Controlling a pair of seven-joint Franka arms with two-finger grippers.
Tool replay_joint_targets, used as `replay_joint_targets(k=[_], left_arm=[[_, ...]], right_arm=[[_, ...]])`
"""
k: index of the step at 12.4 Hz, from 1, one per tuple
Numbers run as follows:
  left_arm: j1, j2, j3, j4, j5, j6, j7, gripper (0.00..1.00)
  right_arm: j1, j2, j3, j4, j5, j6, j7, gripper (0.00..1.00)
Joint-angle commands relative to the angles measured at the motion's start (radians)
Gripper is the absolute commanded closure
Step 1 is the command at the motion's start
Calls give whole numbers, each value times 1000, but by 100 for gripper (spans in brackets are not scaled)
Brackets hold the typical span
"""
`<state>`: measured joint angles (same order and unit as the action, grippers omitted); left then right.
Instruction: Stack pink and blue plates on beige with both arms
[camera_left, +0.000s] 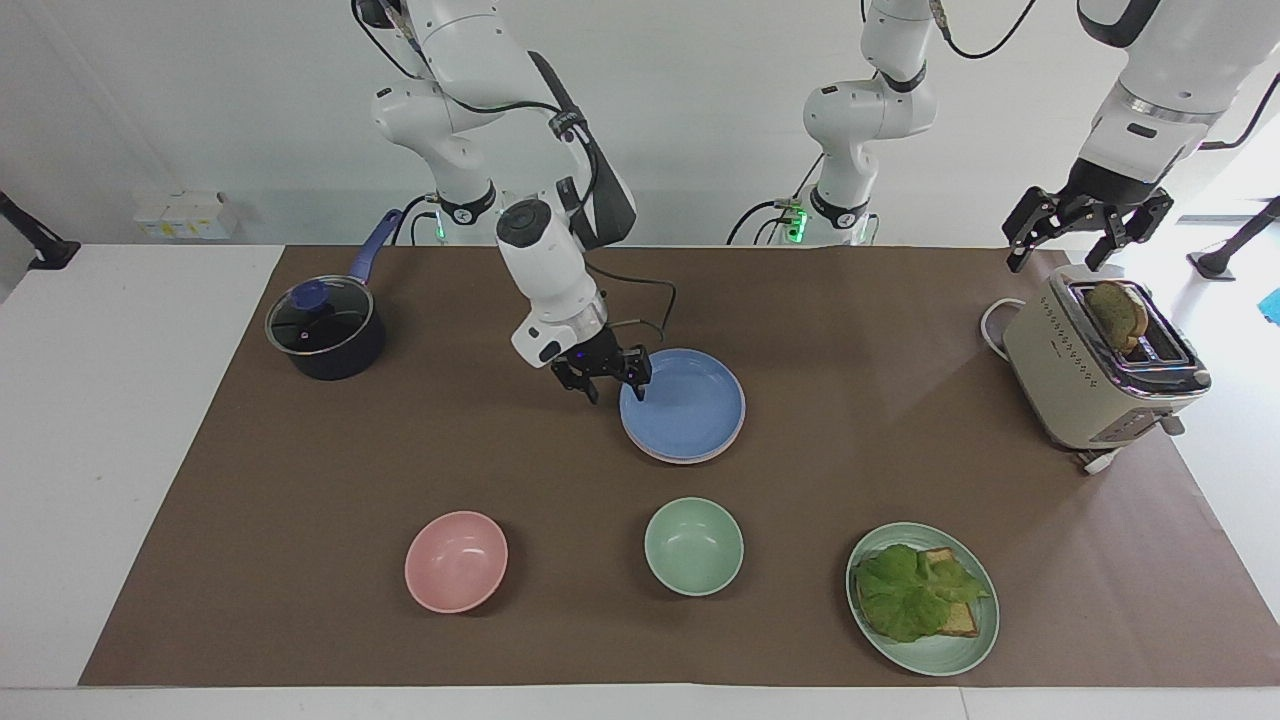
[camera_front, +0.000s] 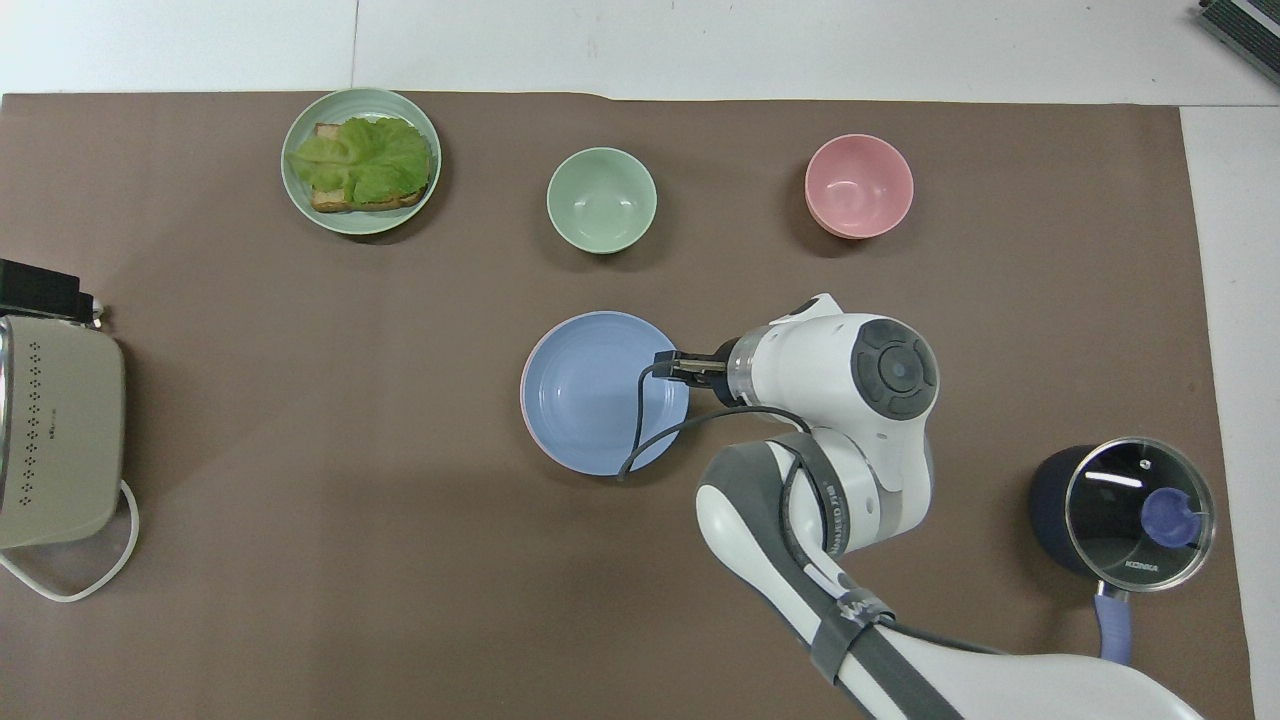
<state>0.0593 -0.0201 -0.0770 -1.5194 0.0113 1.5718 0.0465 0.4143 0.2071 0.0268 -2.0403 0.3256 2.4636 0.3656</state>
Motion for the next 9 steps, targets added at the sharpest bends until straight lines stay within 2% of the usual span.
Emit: replay_joint_targets(k=[1,3,7,9], left_arm=[[7,-11,-3,-10,1,-9,0,0],[7,-11,-3,-10,1,-9,0,0],[7,-11,-3,-10,1,-9,0,0],[7,-11,-3,-10,1,-9,0,0]], right_arm=[[-118,-115,7,-11,-150,-139,33,0],[-208,-178,8,-12,-253,-216,21,0],[-376,-279,8,-9,-276,-343,-112,0],[-445,-314,5,43,-280,-455,-151,0]])
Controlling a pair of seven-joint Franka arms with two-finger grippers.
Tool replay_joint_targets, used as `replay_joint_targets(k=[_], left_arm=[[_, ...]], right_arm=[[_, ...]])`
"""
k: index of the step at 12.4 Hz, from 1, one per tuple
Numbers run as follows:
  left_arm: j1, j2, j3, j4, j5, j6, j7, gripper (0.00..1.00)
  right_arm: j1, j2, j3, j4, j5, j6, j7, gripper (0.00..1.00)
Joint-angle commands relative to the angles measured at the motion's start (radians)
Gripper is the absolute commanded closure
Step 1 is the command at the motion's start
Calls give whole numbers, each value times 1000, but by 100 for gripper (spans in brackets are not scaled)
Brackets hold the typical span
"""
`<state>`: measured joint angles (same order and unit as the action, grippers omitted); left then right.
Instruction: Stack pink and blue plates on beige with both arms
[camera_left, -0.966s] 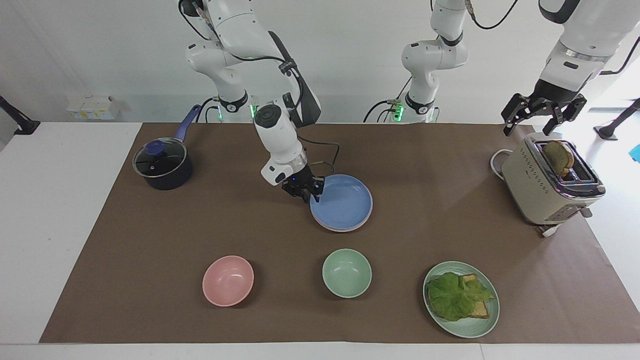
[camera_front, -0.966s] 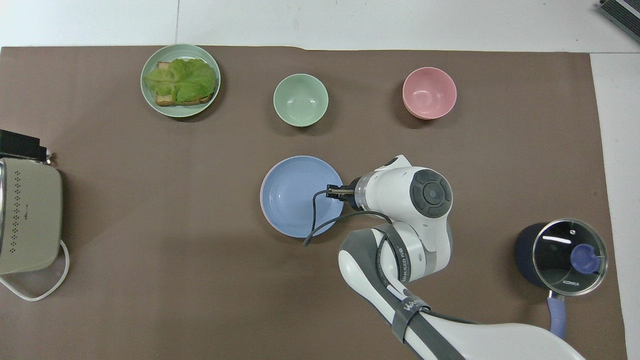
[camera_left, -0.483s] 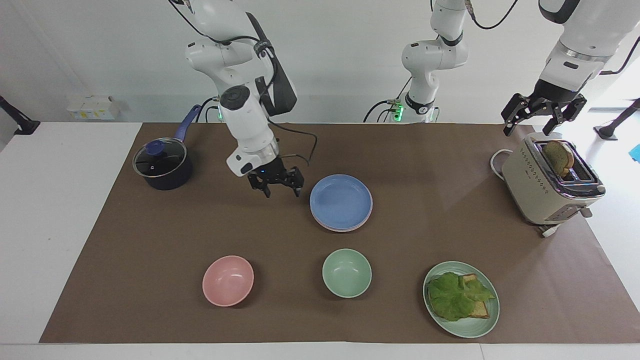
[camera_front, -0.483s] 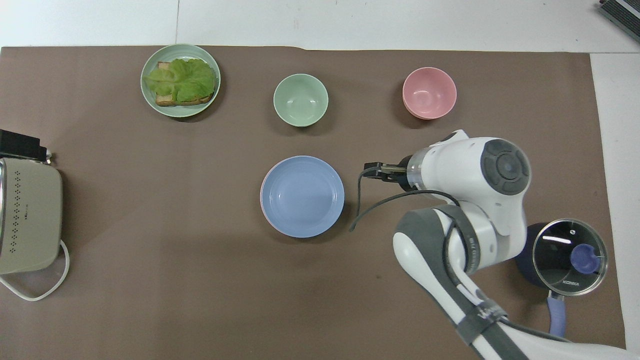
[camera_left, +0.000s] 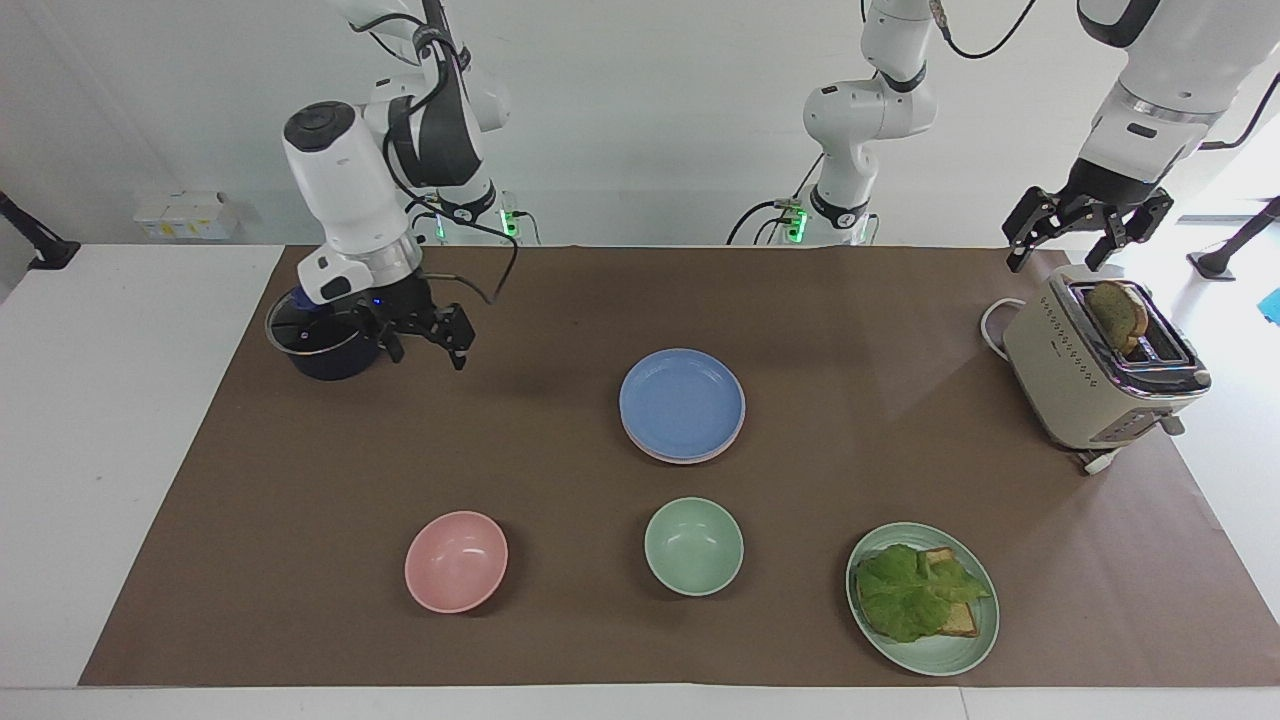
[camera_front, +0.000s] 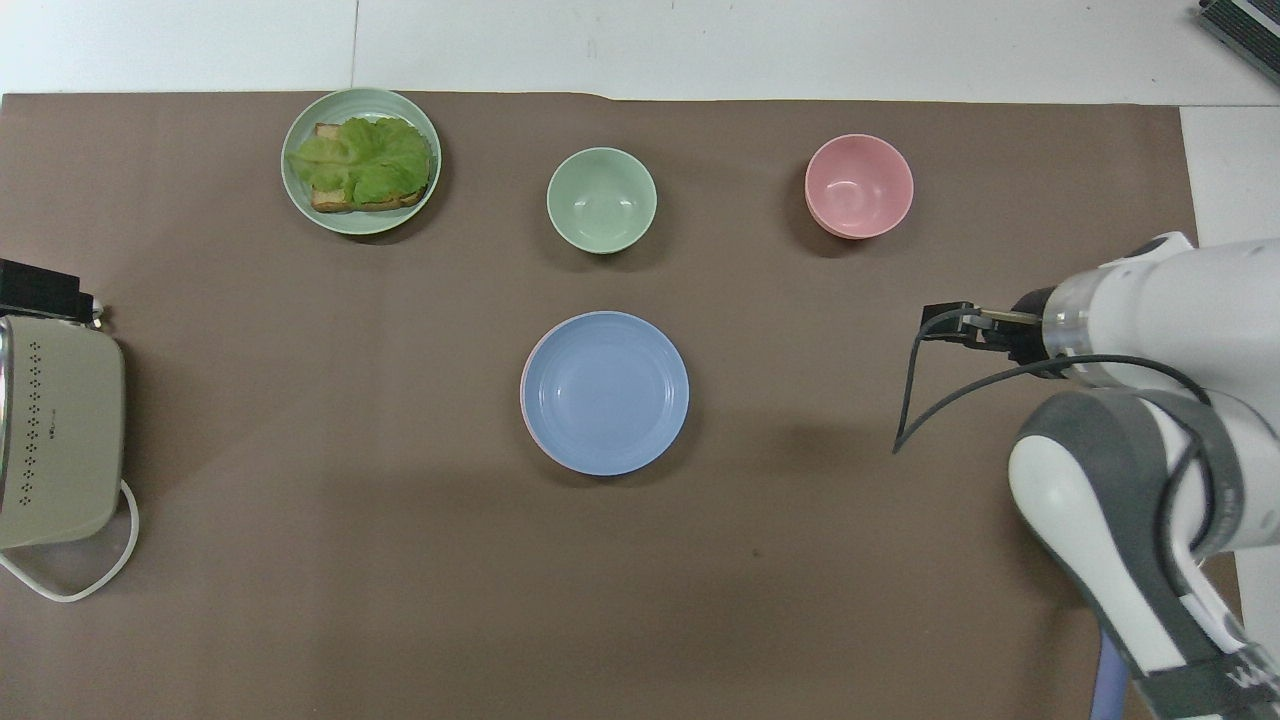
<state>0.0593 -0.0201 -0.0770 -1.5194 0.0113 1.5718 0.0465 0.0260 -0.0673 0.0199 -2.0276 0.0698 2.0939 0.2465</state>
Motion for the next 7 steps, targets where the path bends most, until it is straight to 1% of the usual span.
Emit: replay_joint_targets(k=[1,3,4,7], left_arm=[[7,-11,-3,-10,1,-9,0,0],[7,-11,-3,-10,1,-9,0,0],[7,-11,-3,-10,1,-9,0,0],[7,-11,-3,-10,1,-9,0,0]], right_arm=[[-82,-39,12,93,-39,-179,-41,0],[-112,-23,15,244,-94,-335,-65,0],[-113,-16,14,307,-96,-389,-76,0],[-98,17,15,439,-102,-489,-79,0]])
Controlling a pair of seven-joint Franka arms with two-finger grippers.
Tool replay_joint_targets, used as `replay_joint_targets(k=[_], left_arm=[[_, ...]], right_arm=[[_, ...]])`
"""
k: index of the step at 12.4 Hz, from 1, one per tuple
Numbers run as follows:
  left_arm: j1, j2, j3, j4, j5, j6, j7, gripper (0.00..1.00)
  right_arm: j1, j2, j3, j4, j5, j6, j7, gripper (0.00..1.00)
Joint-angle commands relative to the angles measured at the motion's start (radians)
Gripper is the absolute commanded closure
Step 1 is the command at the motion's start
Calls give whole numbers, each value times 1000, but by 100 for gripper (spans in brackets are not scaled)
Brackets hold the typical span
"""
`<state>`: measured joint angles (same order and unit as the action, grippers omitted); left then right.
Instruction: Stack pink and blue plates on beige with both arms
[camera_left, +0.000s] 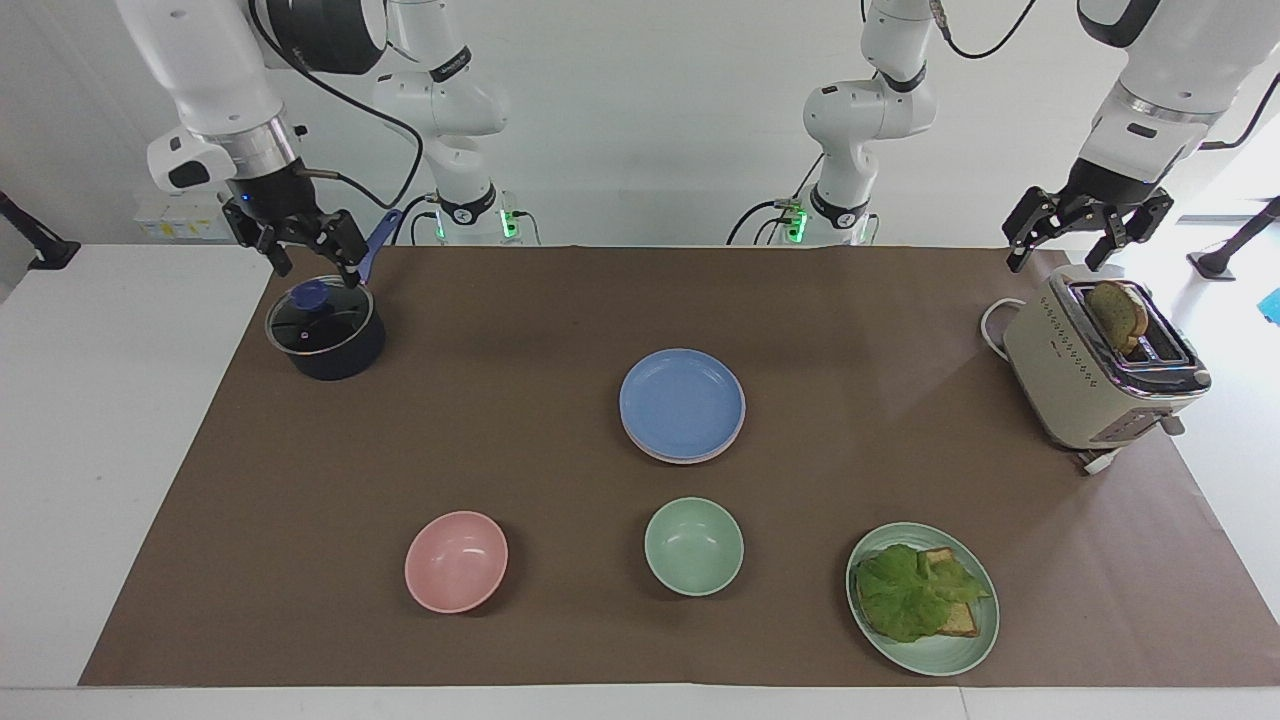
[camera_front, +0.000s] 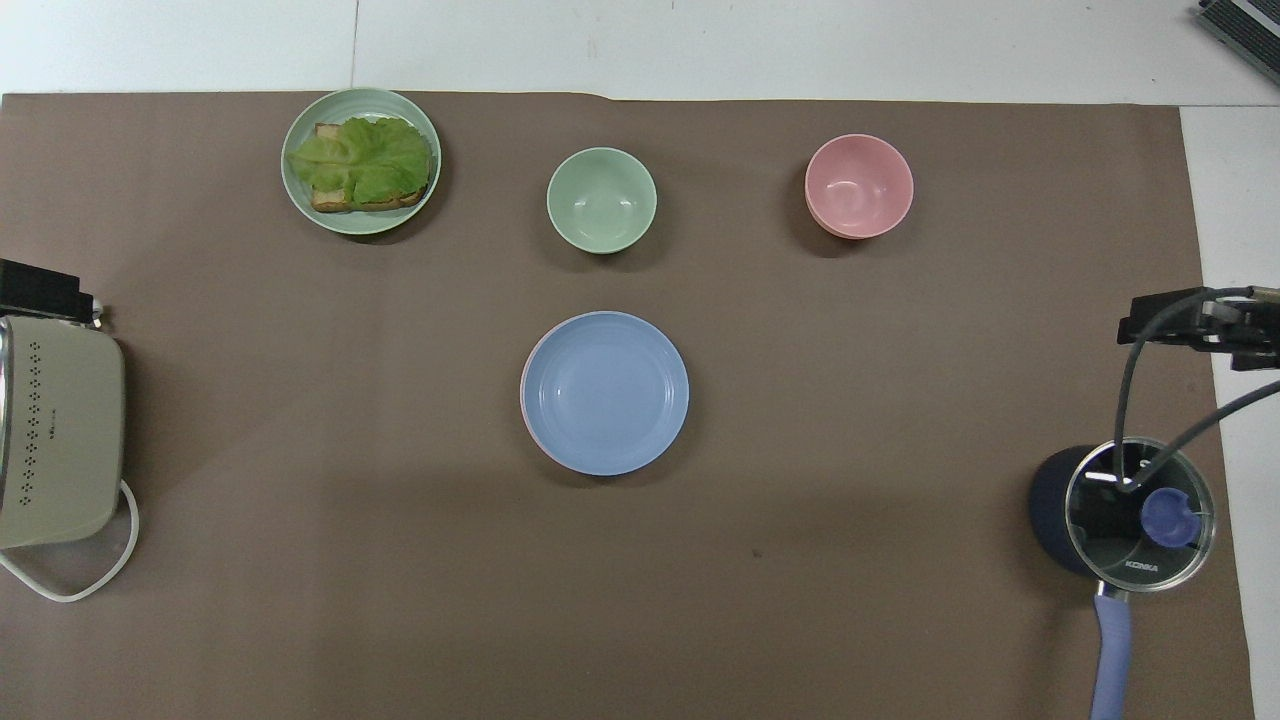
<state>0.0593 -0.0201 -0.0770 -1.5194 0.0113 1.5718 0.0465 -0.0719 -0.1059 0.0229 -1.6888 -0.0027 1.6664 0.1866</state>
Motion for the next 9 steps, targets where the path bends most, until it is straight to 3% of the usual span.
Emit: replay_joint_targets(k=[1,3,9], left_arm=[[7,-11,-3,-10,1,-9,0,0],[7,-11,-3,-10,1,-9,0,0],[7,-11,-3,-10,1,-9,0,0]], right_arm=[[1,93,17,148,-39,-121,-19,0],[0,149,25,259,-37,-197,-29,0],[27,126,29,233,-36,-194,-45,0]])
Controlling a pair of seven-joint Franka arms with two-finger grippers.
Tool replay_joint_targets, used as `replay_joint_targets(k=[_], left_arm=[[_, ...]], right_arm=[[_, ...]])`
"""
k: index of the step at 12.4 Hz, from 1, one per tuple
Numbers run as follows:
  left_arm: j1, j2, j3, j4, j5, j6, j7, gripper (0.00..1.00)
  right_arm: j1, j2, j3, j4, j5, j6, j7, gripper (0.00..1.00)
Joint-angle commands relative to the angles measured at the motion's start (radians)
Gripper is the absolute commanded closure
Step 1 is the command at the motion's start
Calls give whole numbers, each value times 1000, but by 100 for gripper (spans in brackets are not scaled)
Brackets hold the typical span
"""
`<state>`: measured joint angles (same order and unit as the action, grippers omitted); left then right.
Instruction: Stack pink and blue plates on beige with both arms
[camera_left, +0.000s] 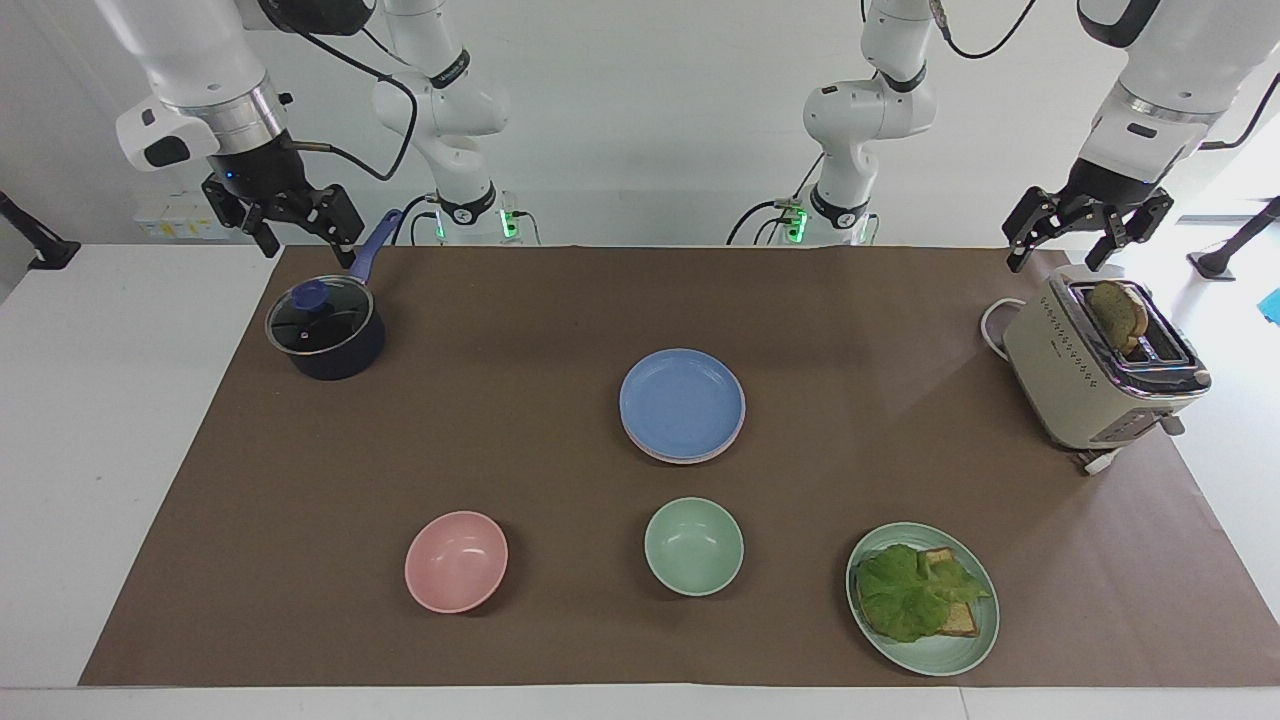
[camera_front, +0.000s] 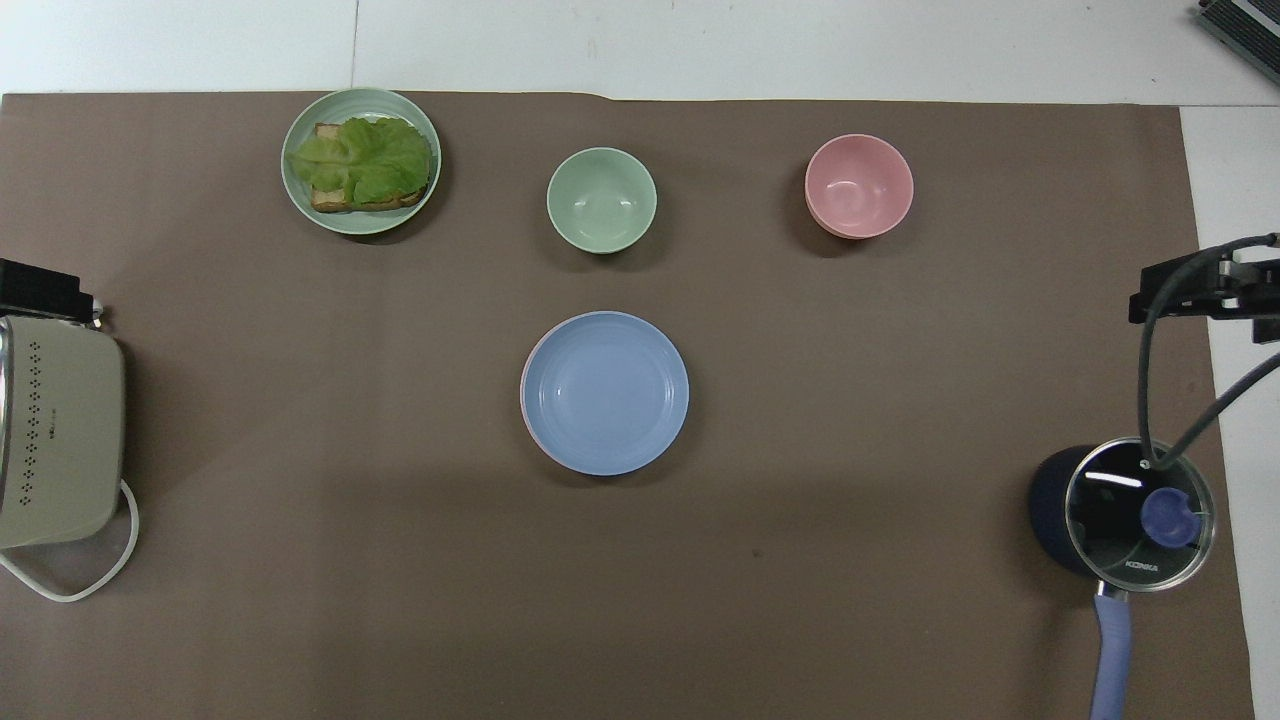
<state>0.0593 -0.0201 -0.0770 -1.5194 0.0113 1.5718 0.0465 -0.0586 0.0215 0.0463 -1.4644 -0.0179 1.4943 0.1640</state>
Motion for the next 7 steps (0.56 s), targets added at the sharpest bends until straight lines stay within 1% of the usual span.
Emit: replay_joint_targets(k=[1,7], left_arm=[[7,-11,-3,-10,1,-10,0,0],[7,-11,-3,-10,1,-9,0,0]], right_arm=[[17,-6,6,4,-19,-20,-15,0],[16,-17,6,-17,-7,-17,-23,0]])
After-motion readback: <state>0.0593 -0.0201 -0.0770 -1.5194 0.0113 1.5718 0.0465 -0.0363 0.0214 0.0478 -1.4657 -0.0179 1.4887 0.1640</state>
